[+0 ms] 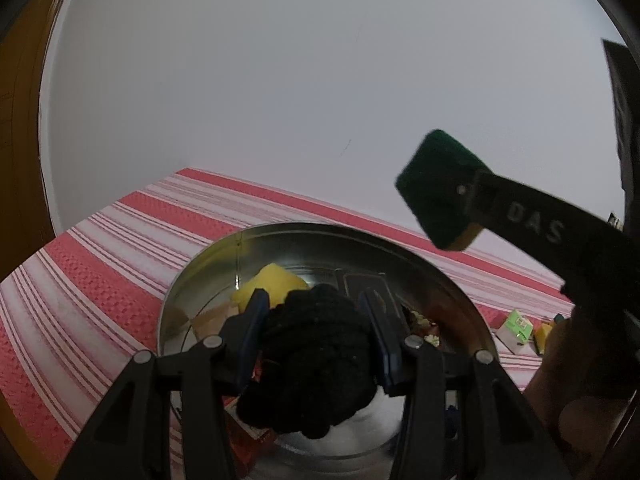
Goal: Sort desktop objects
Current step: 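Carry the black cloth and sponge over the tin and release both, then withdraw both grippers from the tin back over the bed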
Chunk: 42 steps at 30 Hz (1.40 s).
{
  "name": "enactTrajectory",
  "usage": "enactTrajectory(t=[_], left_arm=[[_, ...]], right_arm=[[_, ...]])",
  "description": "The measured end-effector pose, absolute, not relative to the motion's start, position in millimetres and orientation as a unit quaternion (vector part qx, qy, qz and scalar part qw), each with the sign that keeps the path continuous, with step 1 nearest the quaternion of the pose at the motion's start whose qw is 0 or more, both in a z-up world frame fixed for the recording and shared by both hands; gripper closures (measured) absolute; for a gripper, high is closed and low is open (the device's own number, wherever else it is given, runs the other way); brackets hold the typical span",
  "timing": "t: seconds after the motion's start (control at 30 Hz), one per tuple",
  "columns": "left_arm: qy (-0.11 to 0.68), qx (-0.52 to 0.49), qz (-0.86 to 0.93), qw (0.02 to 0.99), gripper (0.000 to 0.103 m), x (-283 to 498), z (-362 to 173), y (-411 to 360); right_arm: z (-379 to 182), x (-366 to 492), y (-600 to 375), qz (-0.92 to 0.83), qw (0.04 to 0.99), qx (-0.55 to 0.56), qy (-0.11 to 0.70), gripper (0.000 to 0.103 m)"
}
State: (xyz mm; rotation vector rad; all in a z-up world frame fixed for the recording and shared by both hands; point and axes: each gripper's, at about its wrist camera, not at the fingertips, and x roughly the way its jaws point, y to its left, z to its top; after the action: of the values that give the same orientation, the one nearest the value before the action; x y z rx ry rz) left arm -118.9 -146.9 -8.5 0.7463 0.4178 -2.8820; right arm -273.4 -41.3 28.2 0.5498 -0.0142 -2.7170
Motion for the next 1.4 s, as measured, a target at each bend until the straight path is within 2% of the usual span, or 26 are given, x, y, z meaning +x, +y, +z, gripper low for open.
enactTrajectory(t=[0.07, 0.13, 0.17, 0.2, 0.23, 0.3, 0.37, 0.53, 0.6, 0.67, 0.8, 0.9, 1.2, 1.4], left_arm=[[0.137, 0.254, -0.955, 0.070, 0.057, -122.5, -10.0, -145.6], [0.136, 0.261, -0.953, 0.075, 0.056, -126.3, -12.5, -146.7], [0.135, 0.266, -0.951, 0.078, 0.051, -128.0, -13.1, -145.7], [0.131, 0.270, -0.951, 0.080, 0.038, -129.3, -13.4, -144.3], [0.130, 0.270, -0.950, 0.084, 0.032, -129.2, -13.5, -144.2], [0.134, 0.254, -0.954, 0.088, 0.017, -124.8, -10.8, -145.1], [0.129, 0.247, -0.955, 0.098, 0.011, -122.0, -8.5, -143.6], [0.114, 0.233, -0.957, 0.126, 0.009, -115.6, -7.0, -138.1], [0.111, 0.222, -0.958, 0.143, 0.009, -112.1, -6.3, -135.9], [0.111, 0.214, -0.959, 0.149, 0.009, -109.1, -5.4, -132.1], [0.101, 0.183, -0.965, 0.160, 0.008, -102.4, -3.2, -116.1], [0.083, 0.160, -0.969, 0.168, 0.003, -97.7, 0.0, -99.8], [0.041, 0.110, -0.973, 0.197, 0.001, -89.1, 1.2, -62.0], [0.032, 0.130, -0.972, 0.195, 0.001, -90.8, -0.3, -55.1]], right_arm=[[24.6, -285.2, -49.3, -0.959, 0.189, 0.209, 0.004, 0.072], [18.8, -291.3, -52.3, -0.955, 0.194, 0.225, 0.008, 0.065], [16.3, -293.9, -52.8, -0.953, 0.193, 0.234, 0.010, 0.051], [13.5, -295.4, -52.4, -0.952, 0.191, 0.240, 0.009, 0.035], [12.1, -293.0, -49.2, -0.954, 0.189, 0.234, 0.002, 0.031], [12.9, -284.2, -41.9, -0.957, 0.191, 0.216, -0.010, 0.030], [12.4, -276.1, -41.4, -0.962, 0.183, 0.200, -0.014, 0.030], [14.3, -239.2, -13.7, -0.984, 0.122, 0.124, -0.042, 0.030], [15.1, -218.9, 6.3, -0.990, 0.096, 0.080, -0.062, 0.015], [13.2, -204.2, 21.3, -0.994, 0.070, 0.049, -0.072, 0.006], [3.5, -188.1, 43.0, -0.998, 0.013, 0.031, -0.053, 0.006], [-2.6, -183.5, 50.1, -0.999, -0.011, 0.026, -0.042, 0.006], [-6.8, -174.1, 62.0, -0.998, -0.026, 0.026, -0.050, 0.005], [-7.9, -159.1, 65.0, -0.996, -0.058, 0.014, -0.063, 0.005]])
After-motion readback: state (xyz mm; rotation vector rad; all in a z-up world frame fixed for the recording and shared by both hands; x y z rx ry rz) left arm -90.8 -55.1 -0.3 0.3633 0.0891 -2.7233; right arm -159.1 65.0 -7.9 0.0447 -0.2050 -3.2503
